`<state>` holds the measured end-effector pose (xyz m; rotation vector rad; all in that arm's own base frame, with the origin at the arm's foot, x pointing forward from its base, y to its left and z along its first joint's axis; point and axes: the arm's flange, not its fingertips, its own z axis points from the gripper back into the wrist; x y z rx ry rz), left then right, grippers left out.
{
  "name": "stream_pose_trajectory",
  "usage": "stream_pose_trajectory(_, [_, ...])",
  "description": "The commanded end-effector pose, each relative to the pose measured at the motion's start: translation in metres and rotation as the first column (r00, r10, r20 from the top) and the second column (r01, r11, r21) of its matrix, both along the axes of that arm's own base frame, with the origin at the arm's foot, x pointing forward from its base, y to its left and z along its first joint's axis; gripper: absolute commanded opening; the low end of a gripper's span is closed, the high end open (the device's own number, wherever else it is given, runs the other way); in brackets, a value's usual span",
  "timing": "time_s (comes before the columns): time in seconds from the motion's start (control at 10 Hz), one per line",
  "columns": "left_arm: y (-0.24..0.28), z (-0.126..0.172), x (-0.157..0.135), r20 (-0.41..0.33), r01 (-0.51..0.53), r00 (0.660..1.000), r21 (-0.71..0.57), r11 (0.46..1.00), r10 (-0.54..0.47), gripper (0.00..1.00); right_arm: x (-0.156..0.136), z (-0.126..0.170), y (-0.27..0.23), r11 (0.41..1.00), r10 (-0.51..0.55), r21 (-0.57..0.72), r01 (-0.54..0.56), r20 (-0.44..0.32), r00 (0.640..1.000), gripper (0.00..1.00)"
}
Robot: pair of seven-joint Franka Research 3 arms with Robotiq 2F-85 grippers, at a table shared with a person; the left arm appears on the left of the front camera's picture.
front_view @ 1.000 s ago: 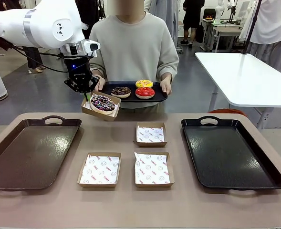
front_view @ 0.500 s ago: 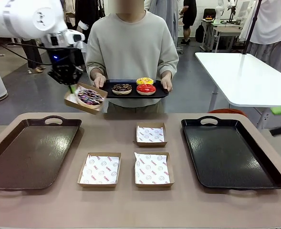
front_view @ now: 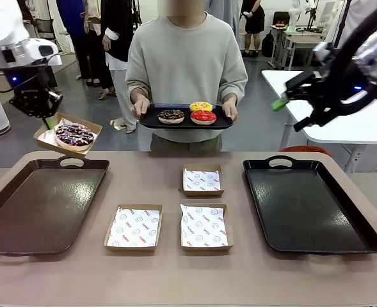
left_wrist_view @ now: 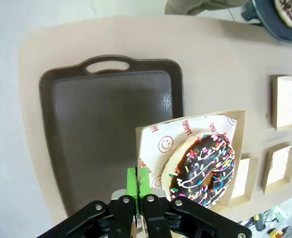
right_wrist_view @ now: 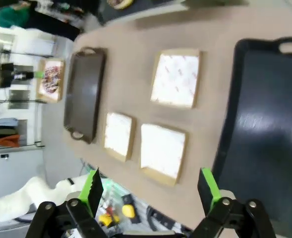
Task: Individually package the donuts and arrange them on the tray.
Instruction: Place the picked Paper togo box on the Handle tray while simultaneously picking up another Paper togo box from the table with the other hand.
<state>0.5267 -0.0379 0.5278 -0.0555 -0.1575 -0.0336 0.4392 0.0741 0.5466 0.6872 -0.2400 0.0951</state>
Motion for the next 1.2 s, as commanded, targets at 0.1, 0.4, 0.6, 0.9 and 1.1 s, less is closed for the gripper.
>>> stream_pose_trajectory(0.1, [0.029, -0.024, -0.009, 0.011, 0.011, 1.0, -0.072, 0.997, -0.01, 0.01, 0.062, -0.029, 0.036, 0.978, -0.08, -0.197, 0.074, -0.025, 0.996, 1.0])
stream_pose_trajectory(0.4, [0.049, -0.05, -0.009, -0.047, 0.003, 0.999, -0.1, 0.995, -0.007, 0.01, 0.088, -0.058, 0.08, 0.935, -0.068, -0.346, 0.077, 0.037, 0.997, 1.0])
stream_pose_trajectory(0.6, [0.053, -0.069, -0.007, -0.079, -0.004, 0.997, -0.13, 0.992, -0.007, 0.01, 0.092, -0.075, 0.093, 0.929, -0.039, -0.367, 0.052, 0.044, 0.998, 1.0])
stream_pose_trajectory(0.9, [0.049, -0.073, -0.008, -0.098, -0.024, 0.995, -0.1, 0.995, 0.015, 0.01, 0.09, -0.092, 0.096, 0.927, -0.029, -0.375, 0.026, -0.003, 1.0, 1.0])
stream_pose_trajectory(1.1, [0.049, -0.073, -0.008, -0.098, -0.024, 0.995, -0.1, 0.995, 0.015, 0.01, 0.089, -0.092, 0.096, 0.932, -0.005, -0.362, 0.011, 0.016, 1.0, 1.0])
